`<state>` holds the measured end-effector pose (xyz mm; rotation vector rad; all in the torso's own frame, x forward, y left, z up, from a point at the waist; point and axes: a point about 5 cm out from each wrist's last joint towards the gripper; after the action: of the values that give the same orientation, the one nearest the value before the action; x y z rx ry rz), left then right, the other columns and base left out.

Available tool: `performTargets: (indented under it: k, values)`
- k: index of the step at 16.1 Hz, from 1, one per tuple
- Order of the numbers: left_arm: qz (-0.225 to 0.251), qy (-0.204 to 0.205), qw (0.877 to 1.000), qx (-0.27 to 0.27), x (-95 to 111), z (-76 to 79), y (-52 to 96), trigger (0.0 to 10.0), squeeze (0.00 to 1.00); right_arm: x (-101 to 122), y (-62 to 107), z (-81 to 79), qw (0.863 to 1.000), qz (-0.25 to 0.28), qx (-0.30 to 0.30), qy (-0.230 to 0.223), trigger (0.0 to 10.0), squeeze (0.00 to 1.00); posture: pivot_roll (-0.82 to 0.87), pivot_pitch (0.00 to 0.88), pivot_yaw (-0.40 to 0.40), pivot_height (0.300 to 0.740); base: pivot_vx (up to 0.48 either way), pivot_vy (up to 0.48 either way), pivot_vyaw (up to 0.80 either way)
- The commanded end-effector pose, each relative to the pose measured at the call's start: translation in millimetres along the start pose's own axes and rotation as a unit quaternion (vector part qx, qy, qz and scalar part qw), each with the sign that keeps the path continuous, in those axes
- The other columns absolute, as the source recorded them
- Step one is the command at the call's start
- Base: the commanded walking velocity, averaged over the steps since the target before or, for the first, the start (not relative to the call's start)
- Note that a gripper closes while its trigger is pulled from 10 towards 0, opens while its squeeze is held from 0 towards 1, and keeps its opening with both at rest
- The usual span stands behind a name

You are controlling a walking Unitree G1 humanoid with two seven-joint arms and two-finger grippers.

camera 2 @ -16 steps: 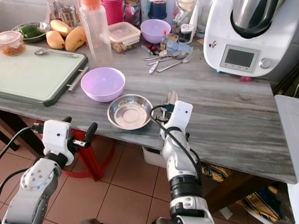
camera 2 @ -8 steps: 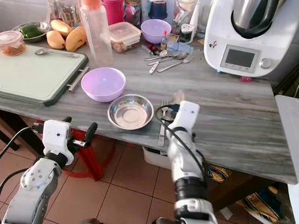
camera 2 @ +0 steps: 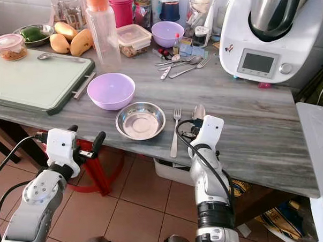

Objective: Setting the table

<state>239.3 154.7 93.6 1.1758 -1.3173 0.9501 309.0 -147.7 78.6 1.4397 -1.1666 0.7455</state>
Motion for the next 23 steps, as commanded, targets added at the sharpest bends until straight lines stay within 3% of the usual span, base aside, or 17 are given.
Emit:
performTargets:
  k: [1,11,23]
  values:
    - [0.000,-0.002,1.000,-0.005,0,0.1,-1.8,10.0,0.00,-13,2.7,0.5,0.999,-0.032,0.002,0.001,10.0,0.00,0.03,0.000,0.016,0.740,0.000,0.000,0.00]
    - [-0.001,-0.002,1.000,-0.005,0,0.1,-2.4,10.0,0.00,-18,1.4,3.7,0.998,-0.066,0.020,0.002,10.0,0.00,0.03,0.001,0.017,0.740,0.000,0.000,0.00]
    - [-0.002,-0.001,1.000,-0.006,0,1.0,-2.7,10.0,0.00,-18,-2.8,-8.3,0.997,-0.065,0.029,-0.014,10.0,0.00,0.03,0.004,0.017,0.740,0.000,0.000,0.00]
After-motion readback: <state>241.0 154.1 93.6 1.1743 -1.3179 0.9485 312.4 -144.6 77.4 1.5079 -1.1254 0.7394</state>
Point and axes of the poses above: a point about 5 cm out from each wrist's last joint towards the gripper, its own y axis pointing back from the gripper into the wrist, its own x axis along the axis of the wrist's last joint, z = x × y, and after that the axes turned 2 degrees about -y, right-handed
